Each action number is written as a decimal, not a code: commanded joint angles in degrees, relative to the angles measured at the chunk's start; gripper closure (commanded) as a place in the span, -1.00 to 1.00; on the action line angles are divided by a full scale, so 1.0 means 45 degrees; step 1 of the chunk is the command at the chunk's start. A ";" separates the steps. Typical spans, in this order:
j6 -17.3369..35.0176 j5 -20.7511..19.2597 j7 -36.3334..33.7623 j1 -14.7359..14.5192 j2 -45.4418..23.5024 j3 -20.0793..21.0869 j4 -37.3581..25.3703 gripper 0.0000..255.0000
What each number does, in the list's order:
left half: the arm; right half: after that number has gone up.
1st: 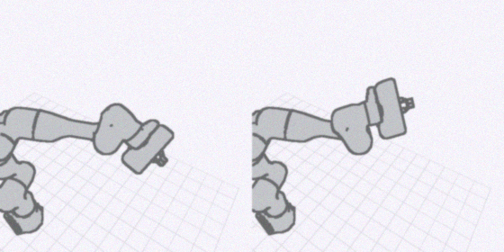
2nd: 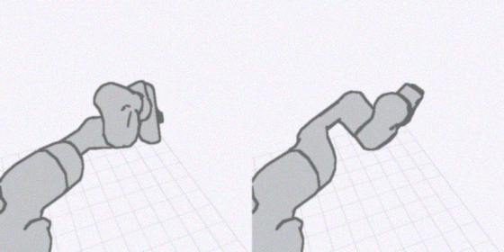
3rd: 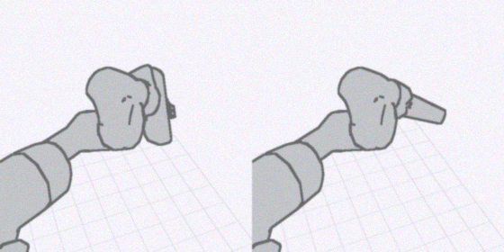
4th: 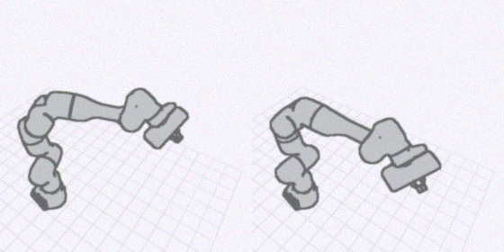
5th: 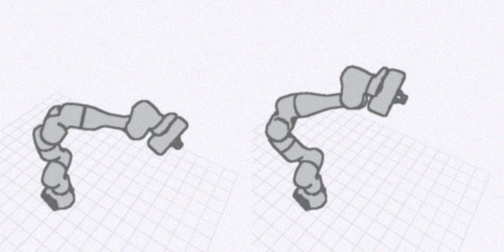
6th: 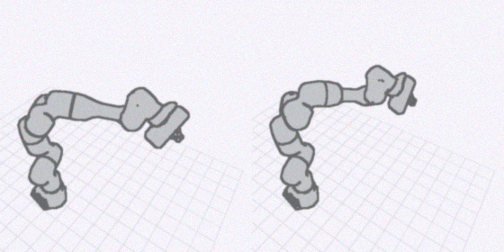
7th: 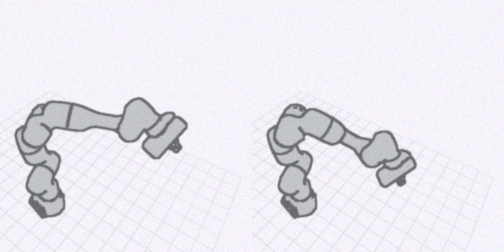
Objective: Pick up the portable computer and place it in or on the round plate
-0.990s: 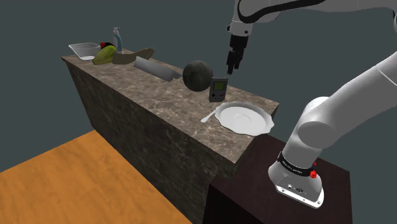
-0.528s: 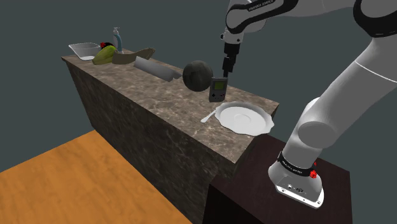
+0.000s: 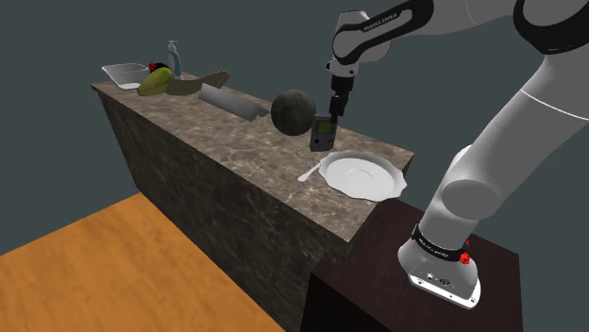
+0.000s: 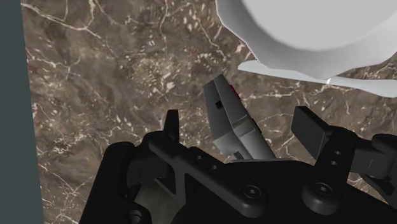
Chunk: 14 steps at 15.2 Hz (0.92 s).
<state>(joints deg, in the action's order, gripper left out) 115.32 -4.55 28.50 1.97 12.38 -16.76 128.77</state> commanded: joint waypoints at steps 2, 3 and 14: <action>0.0069 0.0000 -0.0011 -0.0003 -0.0002 0.0004 0.0060 -1.00; 0.0069 0.0000 -0.0011 -0.0003 -0.0002 0.0004 0.0060 -1.00; 0.0067 0.0000 -0.0011 -0.0003 -0.0003 0.0004 0.0059 1.00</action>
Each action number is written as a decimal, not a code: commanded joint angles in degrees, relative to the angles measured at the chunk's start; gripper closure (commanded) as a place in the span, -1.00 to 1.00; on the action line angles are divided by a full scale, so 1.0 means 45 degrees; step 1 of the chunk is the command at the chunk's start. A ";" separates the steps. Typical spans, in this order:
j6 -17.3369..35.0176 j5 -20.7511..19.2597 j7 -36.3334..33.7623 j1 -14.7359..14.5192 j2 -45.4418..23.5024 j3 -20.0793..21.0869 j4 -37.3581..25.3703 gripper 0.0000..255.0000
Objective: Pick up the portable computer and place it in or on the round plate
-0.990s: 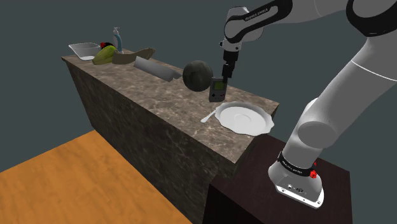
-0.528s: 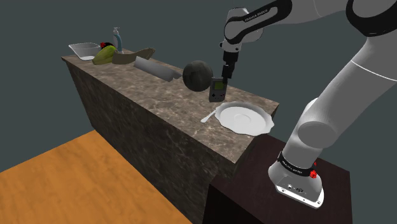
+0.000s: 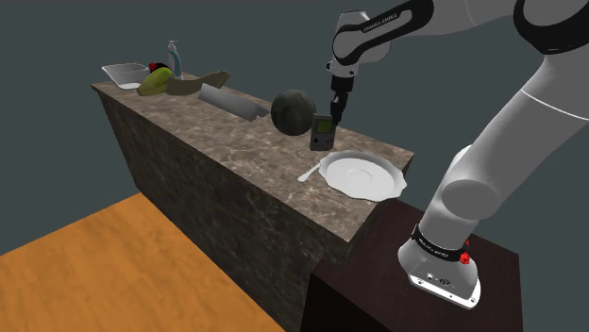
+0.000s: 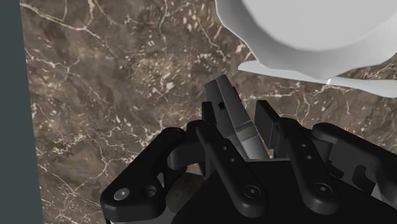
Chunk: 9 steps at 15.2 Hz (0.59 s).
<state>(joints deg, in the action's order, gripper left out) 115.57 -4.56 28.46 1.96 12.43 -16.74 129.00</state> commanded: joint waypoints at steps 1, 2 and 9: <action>0.0014 0.0002 -0.0005 -0.0004 -0.0015 0.0004 0.0007 1.00; 0.0013 0.0000 -0.0001 -0.0001 -0.0013 0.0000 0.0008 1.00; -0.1209 -0.0034 -0.0039 -0.0016 0.0313 0.0081 -0.0897 1.00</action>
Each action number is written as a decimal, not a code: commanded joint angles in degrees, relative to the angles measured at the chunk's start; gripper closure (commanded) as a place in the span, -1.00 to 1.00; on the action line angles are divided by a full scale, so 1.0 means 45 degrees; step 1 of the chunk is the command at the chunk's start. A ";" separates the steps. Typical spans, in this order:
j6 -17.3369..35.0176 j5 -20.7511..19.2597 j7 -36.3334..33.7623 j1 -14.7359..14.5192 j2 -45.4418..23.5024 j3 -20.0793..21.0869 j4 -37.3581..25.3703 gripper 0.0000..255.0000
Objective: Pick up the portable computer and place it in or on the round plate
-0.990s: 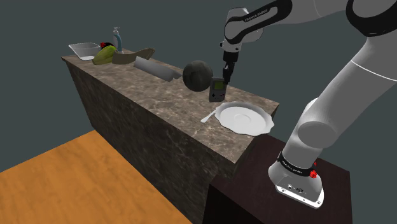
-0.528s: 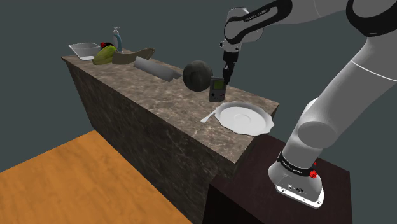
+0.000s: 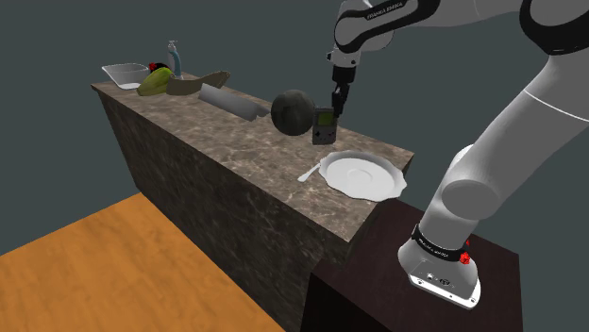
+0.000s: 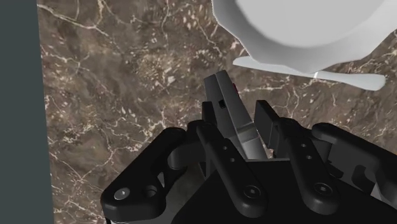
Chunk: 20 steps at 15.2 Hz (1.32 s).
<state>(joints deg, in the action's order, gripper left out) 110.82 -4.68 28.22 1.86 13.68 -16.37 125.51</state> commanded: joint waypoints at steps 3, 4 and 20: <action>-0.0672 -0.0010 0.0008 -0.0003 0.0131 0.0030 -0.0546 1.00; -0.0844 -0.0010 0.0007 -0.0006 0.0157 0.0040 -0.0694 1.00; -0.3777 -0.0632 -0.0765 0.0288 0.4793 0.0898 0.0997 1.00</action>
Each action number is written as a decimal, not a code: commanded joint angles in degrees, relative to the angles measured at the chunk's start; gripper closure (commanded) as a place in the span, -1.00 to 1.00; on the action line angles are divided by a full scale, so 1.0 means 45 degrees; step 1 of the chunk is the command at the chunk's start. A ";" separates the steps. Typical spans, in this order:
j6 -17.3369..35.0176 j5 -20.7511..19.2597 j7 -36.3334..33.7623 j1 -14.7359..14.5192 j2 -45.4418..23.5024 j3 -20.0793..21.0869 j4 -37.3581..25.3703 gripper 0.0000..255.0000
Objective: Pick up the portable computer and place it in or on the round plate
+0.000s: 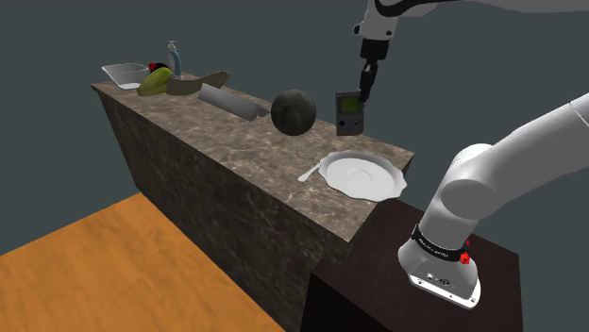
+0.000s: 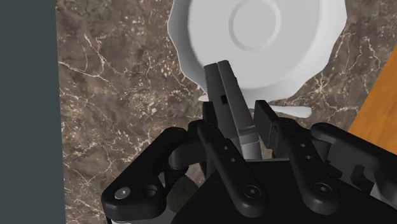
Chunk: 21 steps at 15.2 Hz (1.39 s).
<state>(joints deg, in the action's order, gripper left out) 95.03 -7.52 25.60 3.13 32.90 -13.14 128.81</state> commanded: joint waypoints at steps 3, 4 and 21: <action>-0.1120 -0.0041 -0.0350 0.0145 0.1979 0.0475 0.0888 1.00; -0.1431 -0.0039 -0.0398 0.0189 0.2457 0.0573 0.1062 1.00; -0.0852 -0.0214 -0.0627 0.0482 0.4957 0.0720 0.4167 1.00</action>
<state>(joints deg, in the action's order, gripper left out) 90.45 -8.35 22.75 5.24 55.17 -9.74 146.83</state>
